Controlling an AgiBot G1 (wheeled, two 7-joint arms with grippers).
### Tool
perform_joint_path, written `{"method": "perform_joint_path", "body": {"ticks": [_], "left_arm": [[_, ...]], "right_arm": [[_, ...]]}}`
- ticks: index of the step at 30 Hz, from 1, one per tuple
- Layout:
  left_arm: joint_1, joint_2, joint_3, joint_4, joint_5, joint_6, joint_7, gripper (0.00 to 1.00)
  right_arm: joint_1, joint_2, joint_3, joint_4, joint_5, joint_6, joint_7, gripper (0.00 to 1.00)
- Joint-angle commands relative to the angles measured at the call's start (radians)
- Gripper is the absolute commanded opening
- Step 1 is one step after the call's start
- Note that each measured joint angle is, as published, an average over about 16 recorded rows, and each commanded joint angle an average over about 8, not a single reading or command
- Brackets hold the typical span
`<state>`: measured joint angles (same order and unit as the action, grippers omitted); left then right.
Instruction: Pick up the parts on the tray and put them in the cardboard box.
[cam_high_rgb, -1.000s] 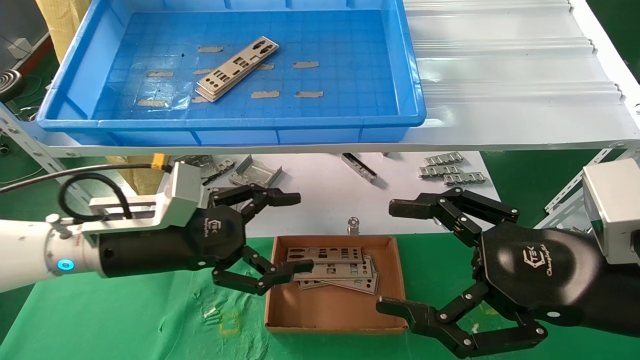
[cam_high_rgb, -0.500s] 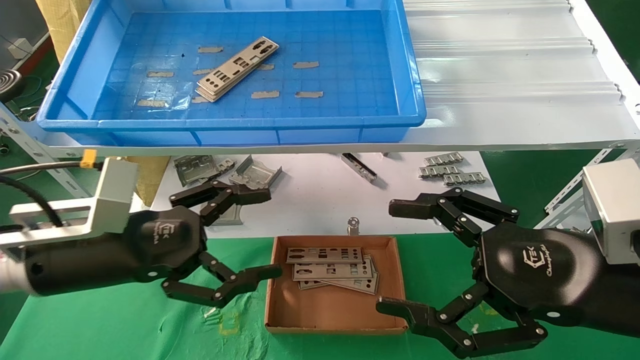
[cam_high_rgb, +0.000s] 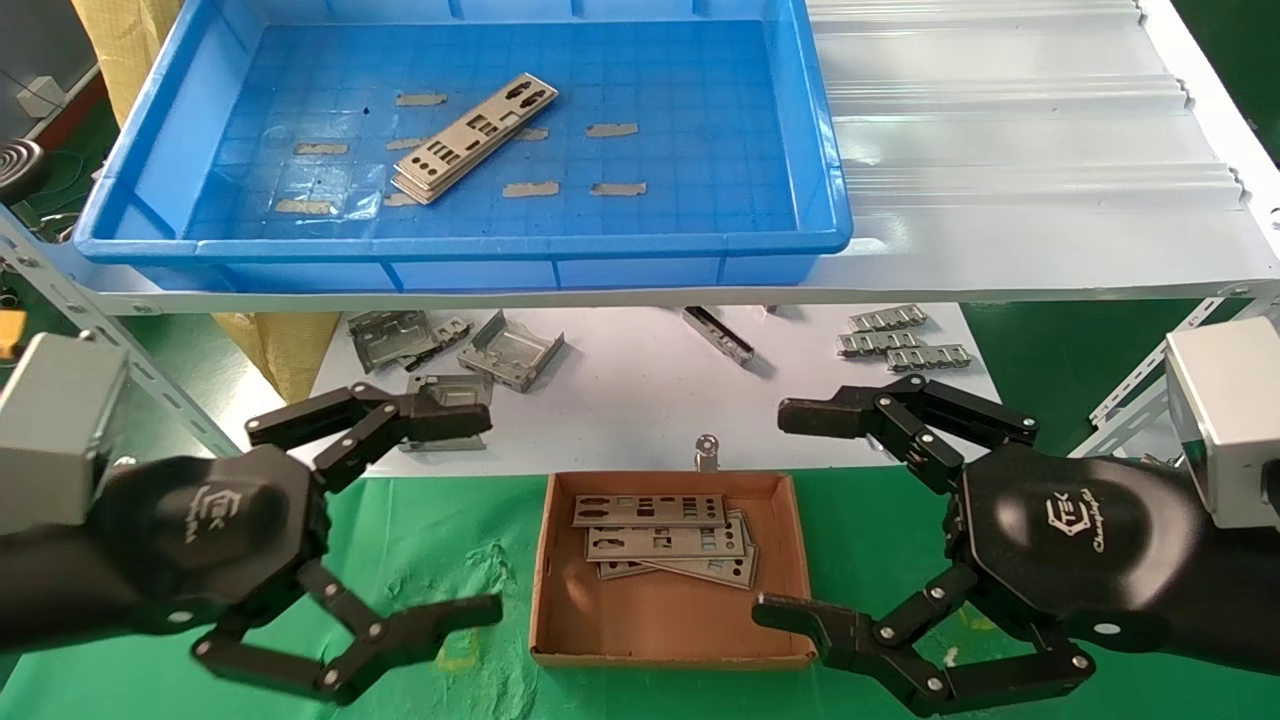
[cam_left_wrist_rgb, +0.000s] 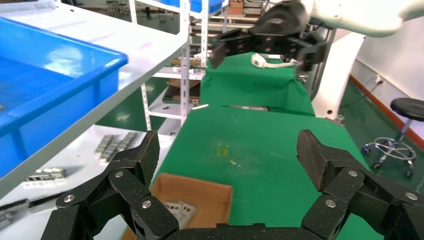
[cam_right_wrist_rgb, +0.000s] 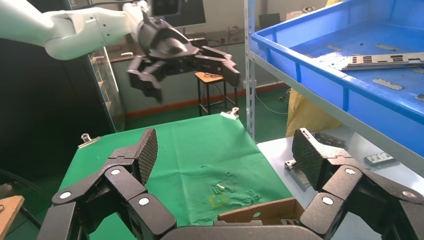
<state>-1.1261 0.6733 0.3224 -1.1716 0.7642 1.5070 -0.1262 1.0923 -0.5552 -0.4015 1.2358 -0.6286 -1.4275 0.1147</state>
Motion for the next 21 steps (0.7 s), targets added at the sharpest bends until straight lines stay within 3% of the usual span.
{"method": "perform_joint_path", "body": {"ticks": [1, 11, 21], "left_arm": [[0.019, -0.023, -0.016, -0.042, -0.013, -0.004, -0.023, 1.00], [0.069, -0.083, -0.056, -0.151, -0.047, -0.015, -0.075, 1.00], [0.061, -0.073, -0.050, -0.131, -0.041, -0.014, -0.068, 1.00]], "right_arm": [[0.000, 0.000, 0.000, 0.000, 0.000, 0.000, 0.000, 1.00], [0.000, 0.000, 0.000, 0.000, 0.000, 0.000, 0.000, 1.00], [0.000, 0.000, 0.000, 0.000, 0.000, 0.000, 0.000, 1.00]]}}
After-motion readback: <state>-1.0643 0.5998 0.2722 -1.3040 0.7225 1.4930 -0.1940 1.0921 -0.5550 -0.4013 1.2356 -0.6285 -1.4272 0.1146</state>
